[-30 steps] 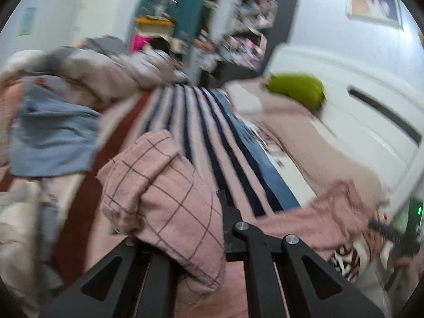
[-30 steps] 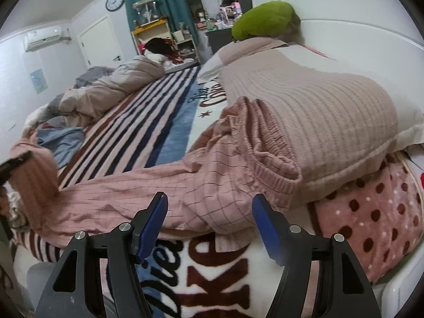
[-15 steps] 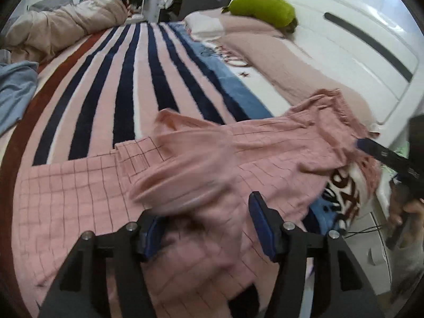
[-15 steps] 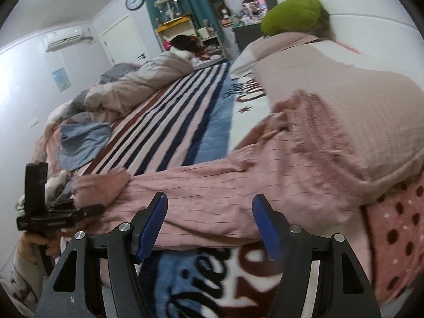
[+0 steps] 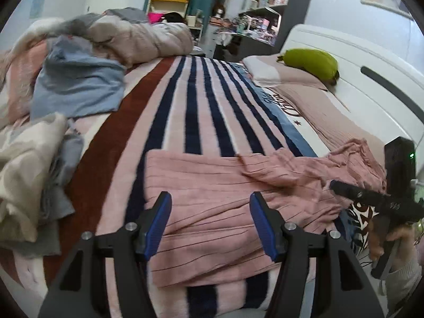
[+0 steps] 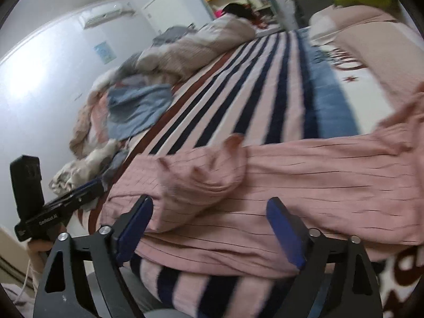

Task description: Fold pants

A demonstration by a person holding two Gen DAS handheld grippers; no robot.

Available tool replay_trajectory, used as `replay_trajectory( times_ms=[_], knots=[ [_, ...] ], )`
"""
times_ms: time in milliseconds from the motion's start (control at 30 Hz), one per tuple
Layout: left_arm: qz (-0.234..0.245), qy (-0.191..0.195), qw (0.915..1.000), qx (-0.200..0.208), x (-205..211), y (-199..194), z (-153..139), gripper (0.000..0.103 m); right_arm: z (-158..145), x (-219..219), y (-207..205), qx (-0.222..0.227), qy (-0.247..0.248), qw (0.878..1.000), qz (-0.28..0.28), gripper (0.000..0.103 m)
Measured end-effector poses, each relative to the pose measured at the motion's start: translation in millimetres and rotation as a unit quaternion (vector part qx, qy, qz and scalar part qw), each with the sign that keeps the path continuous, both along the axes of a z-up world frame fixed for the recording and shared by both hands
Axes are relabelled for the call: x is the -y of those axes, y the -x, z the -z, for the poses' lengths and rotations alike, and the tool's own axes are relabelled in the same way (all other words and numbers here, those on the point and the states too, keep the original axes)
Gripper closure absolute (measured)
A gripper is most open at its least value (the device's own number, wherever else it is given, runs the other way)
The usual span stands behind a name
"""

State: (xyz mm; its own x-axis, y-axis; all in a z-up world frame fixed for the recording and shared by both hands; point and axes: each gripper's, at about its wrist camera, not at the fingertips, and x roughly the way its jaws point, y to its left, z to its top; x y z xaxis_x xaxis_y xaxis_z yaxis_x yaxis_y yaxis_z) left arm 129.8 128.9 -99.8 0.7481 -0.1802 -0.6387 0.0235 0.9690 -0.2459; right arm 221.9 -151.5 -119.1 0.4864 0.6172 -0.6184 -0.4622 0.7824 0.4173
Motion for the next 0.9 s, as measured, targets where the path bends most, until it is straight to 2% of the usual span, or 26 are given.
replay_trajectory(
  times_ms=[100,200,233,267,300,333,367,500,633,767,833,900],
  knots=[
    [-0.004,0.014,0.9999,-0.006,-11.2,0.7,13.5,0.046,12.6,-24.9,-5.7,-0.005,0.019,1.0,-0.002,0.017],
    [0.003,0.019,0.9998,-0.012,-17.6,2.1,28.1,0.046,21.7,-34.7,-12.3,-0.021,0.005,1.0,0.008,0.018],
    [0.007,0.028,0.9995,-0.015,-20.6,3.4,33.6,0.046,22.8,-36.0,-14.0,-0.02,0.005,1.0,0.012,0.021],
    [0.007,0.03,0.9994,-0.017,-22.2,4.1,36.0,0.046,21.3,-37.3,-15.8,-0.007,0.016,0.999,0.027,0.041],
    [0.006,0.027,0.9995,-0.017,-23.1,5.0,38.7,0.046,19.7,-36.0,-16.2,0.007,0.027,0.999,0.044,0.055],
    [0.006,0.025,0.9995,-0.018,-22.2,4.8,39.9,0.046,18.8,-34.2,-17.4,0.013,0.035,0.998,0.053,0.076],
    [0.007,0.026,0.9995,-0.02,-22.3,5.3,41.3,0.046,19.1,-31.9,-18.6,0.011,0.037,0.998,0.055,0.086],
    [0.009,0.028,0.9994,-0.02,-21.3,8.7,40.9,0.046,21.6,-20.8,-12.1,-0.002,0.035,0.998,0.052,0.088],
    [0.01,0.029,0.9994,-0.018,-17.3,11.3,36.9,0.046,25.9,-12.1,4.7,-0.003,0.04,0.998,0.038,0.095],
    [0.009,0.022,0.9995,-0.019,-14.3,10.3,34.0,0.046,26.6,-5.3,14.9,-0.012,0.03,0.999,0.028,0.095],
    [0.013,0.021,0.9995,-0.018,-13.0,9.9,31.8,0.046,27.8,-5.2,16.6,-0.016,0.043,0.999,0.024,0.092],
    [0.019,0.015,0.9996,-0.014,-11.7,8.0,28.0,0.046,26.0,-4.4,20.5,0.001,0.078,0.997,0.029,0.09]
  ],
)
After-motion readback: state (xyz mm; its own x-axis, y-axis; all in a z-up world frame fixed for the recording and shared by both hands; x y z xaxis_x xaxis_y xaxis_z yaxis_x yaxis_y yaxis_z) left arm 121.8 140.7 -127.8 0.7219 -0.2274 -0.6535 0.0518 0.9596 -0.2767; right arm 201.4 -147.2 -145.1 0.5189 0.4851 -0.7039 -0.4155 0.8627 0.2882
